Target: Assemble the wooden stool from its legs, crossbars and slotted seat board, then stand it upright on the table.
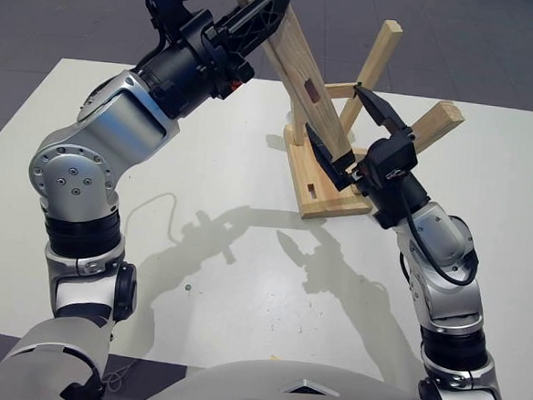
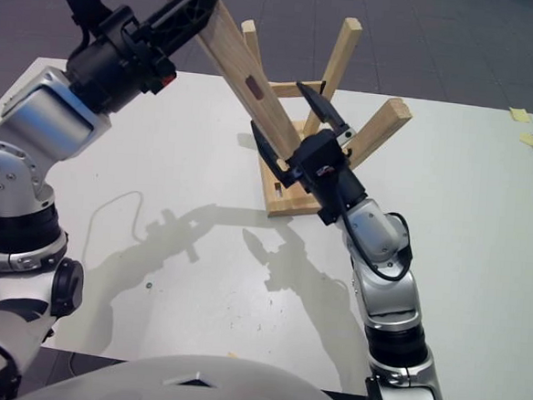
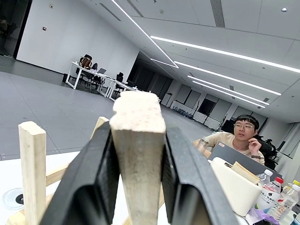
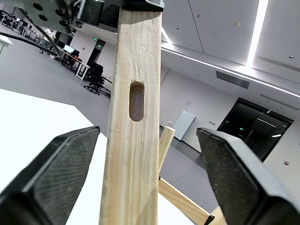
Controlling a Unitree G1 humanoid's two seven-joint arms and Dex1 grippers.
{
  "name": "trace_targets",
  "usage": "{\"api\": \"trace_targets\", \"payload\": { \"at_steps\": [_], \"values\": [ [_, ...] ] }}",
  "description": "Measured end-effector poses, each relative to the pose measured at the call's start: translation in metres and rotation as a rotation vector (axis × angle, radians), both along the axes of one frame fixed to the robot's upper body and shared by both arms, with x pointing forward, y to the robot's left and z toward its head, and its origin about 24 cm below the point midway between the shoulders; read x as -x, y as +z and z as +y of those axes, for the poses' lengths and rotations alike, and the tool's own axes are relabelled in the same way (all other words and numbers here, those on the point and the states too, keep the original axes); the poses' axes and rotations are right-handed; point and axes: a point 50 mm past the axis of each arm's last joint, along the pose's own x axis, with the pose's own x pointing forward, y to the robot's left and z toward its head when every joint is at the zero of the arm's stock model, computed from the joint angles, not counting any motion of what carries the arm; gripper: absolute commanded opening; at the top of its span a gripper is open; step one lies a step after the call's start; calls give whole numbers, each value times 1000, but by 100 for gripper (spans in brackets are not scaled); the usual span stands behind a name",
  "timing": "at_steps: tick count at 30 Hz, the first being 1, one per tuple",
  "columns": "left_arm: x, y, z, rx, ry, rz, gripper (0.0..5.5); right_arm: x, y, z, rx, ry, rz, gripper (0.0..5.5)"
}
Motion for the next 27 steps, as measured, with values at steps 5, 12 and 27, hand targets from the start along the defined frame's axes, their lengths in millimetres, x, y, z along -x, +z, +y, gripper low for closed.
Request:
{"api": "trace_targets", "payload": {
  "at_steps": [5,12,27],
  "values": [
    [-18,14,29,68,178,-40,102,-6,4,-7,-150,-29,65,534],
    [-26,48,80,378,381,-76,102,-28,50,-47,-647,-44,159,540],
    [-29,-19,56,-334,532,-157,102,-35,-15,-67,-303,-275,531,540]
  ]
}}
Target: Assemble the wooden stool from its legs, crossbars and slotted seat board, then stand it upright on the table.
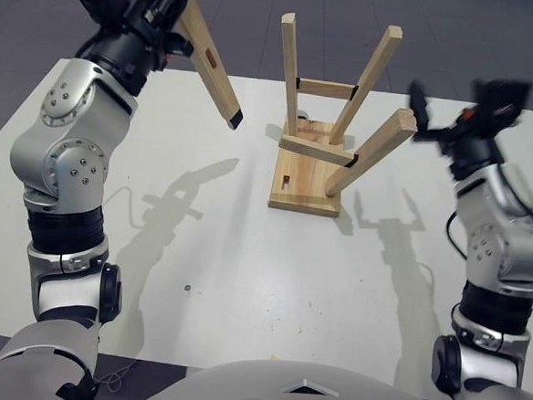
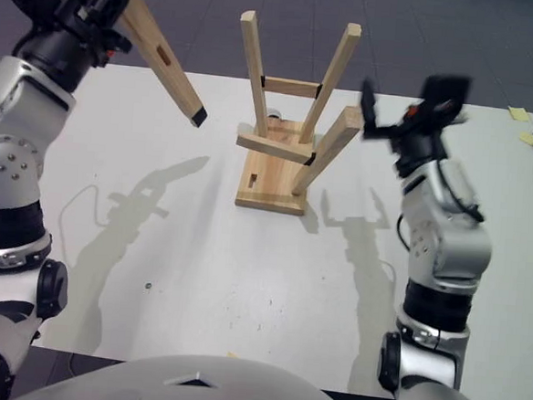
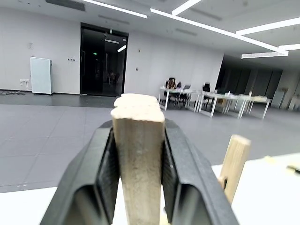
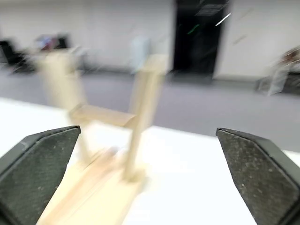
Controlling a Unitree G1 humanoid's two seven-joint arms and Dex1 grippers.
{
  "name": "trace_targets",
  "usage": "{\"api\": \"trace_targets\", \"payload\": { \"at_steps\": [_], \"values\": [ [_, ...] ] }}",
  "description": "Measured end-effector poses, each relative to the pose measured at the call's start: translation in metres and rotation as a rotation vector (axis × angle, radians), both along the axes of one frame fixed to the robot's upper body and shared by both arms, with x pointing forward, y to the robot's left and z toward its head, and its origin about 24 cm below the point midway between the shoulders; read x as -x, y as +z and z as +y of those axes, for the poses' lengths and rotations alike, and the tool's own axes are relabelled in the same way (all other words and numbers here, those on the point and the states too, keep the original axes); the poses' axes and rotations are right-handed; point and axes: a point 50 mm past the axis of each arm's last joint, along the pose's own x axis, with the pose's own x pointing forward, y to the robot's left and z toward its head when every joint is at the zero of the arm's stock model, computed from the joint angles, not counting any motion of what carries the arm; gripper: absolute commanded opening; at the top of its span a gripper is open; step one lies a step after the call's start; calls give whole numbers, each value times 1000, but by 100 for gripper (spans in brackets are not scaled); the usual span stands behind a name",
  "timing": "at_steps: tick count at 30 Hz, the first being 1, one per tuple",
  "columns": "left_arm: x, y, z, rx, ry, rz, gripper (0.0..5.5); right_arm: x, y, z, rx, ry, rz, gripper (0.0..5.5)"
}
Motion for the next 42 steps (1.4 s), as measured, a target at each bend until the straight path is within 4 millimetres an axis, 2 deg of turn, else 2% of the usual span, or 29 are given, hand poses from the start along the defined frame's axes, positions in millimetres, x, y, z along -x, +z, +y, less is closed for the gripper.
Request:
{"api": "trace_targets", "payload": {
  "at_steps": [4,6,8,11,16,17,19,20,25,30,35,38,42],
  "values": [
    [0,-6,-1,-30,-6,8,102,10,2,15,-18,150,26,540],
    [0,-7,-2,-26,-16,7,102,10,5,9,-15,136,18,540],
    [0,-8,-4,-26,-31,7,102,5,12,-5,-54,74,-24,540],
    [0,-13,-2,-46,-28,17,102,5,31,-15,-253,98,-129,540],
    [0,-15,-3,-51,-34,19,102,22,47,-9,-585,402,-156,540],
    [0,-15,-2,-55,-34,21,102,29,51,-3,-581,505,-152,540],
    [1,-17,-2,-59,-32,31,102,37,56,8,-518,606,-160,540],
    [1,-18,-2,-58,-33,34,102,36,54,15,-449,631,-152,540],
    [1,-19,-3,-83,-6,54,102,32,32,39,-191,721,-119,467],
    [7,-18,-13,-54,-56,61,102,31,23,38,-144,740,-110,382],
    [14,-39,-12,-43,-103,161,102,30,20,37,-137,744,-103,298],
    [19,-44,-14,-41,-101,176,102,32,17,38,-137,741,-96,245],
    [23,-49,-19,-8,-69,181,102,37,16,41,-138,716,-109,231]
  ]
}}
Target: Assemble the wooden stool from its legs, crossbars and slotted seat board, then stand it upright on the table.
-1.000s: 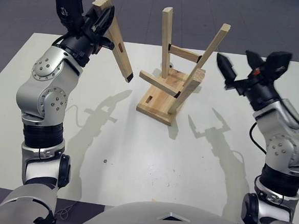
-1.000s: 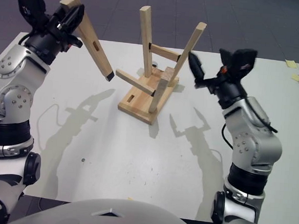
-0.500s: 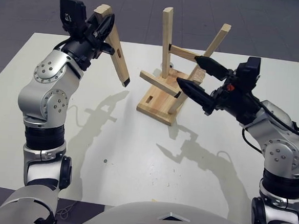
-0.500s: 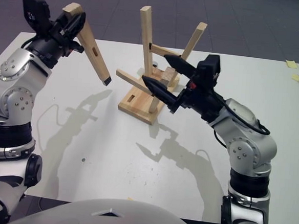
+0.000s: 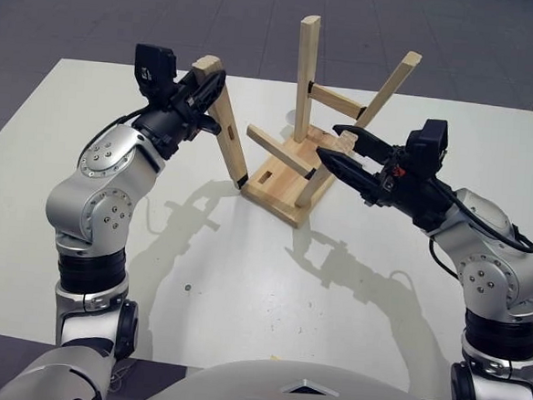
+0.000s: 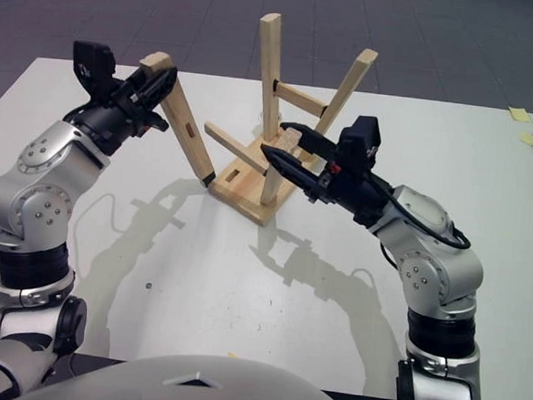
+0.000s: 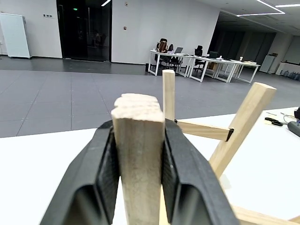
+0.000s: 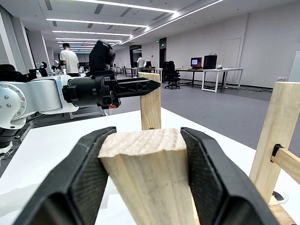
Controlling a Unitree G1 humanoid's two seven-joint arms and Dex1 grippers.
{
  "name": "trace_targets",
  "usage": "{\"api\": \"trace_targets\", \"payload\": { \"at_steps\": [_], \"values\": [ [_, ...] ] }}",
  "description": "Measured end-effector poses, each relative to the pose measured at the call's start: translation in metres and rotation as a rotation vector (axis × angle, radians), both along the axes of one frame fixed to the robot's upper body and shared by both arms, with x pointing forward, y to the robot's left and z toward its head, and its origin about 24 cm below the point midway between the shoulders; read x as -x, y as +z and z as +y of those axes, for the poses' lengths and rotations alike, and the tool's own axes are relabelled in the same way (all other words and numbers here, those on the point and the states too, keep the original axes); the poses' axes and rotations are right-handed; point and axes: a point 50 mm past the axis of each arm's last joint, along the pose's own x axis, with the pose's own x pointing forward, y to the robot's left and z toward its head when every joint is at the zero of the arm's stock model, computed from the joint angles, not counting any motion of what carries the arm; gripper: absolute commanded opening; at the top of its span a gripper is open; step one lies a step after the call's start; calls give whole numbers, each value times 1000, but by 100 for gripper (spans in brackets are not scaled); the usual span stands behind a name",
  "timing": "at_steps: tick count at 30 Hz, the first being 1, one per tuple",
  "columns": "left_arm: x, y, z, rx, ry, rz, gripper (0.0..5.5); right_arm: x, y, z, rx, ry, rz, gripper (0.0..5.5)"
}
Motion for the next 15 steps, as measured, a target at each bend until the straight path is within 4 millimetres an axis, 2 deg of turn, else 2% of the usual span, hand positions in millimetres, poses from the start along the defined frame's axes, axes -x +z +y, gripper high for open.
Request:
{"api": "trace_targets", "payload": {
  "at_steps": [6,10,15],
  "values": [
    [-5,8,14,34,102,-71,102,4,-1,3,-19,-34,1,231],
    [-6,10,11,61,53,-83,102,5,-2,4,-25,-44,-1,231],
    [-7,5,7,186,-1,-38,102,5,-3,5,-30,-49,-4,231]
  ]
}}
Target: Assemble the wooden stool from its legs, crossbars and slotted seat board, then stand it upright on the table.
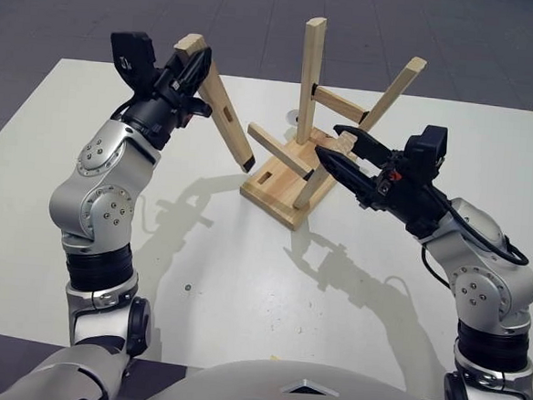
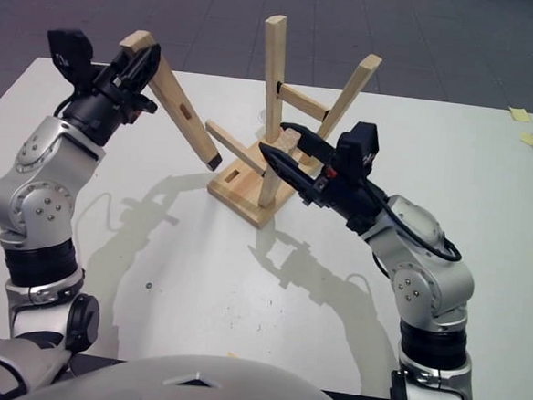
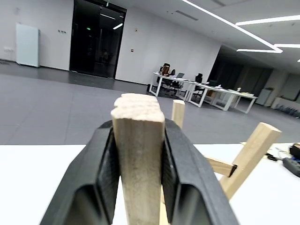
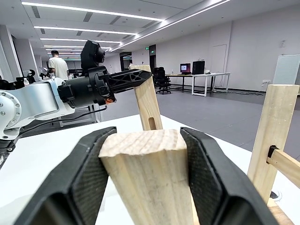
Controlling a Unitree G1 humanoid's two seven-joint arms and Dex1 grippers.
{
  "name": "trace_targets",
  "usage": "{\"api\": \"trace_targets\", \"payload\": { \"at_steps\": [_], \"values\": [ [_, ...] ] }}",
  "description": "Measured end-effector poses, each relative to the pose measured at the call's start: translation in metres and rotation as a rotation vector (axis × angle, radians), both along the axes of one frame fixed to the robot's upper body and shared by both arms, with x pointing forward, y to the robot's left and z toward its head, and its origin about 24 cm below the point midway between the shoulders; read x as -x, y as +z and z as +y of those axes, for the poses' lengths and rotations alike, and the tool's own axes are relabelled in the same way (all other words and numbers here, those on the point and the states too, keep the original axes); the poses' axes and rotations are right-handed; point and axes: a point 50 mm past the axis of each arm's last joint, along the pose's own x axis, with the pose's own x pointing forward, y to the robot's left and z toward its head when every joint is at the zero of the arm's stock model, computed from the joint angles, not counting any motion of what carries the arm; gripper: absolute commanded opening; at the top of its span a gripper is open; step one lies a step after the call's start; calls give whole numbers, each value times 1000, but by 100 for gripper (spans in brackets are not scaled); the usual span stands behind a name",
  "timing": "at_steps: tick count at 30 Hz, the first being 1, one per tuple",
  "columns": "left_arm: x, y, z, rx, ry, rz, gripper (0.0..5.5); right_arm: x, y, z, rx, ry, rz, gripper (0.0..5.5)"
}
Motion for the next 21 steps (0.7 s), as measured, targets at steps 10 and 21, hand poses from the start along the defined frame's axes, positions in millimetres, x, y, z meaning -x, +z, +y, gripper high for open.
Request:
{"api": "trace_targets", "payload": {
  "at_steps": [10,21],
  "values": [
    [-8,-17,-8,37,-59,53,102,0,-1,3,-6,-7,-6,230],
    [-10,-16,-3,-43,-83,7,102,0,-1,4,-3,-7,-10,229]
  ]
}}
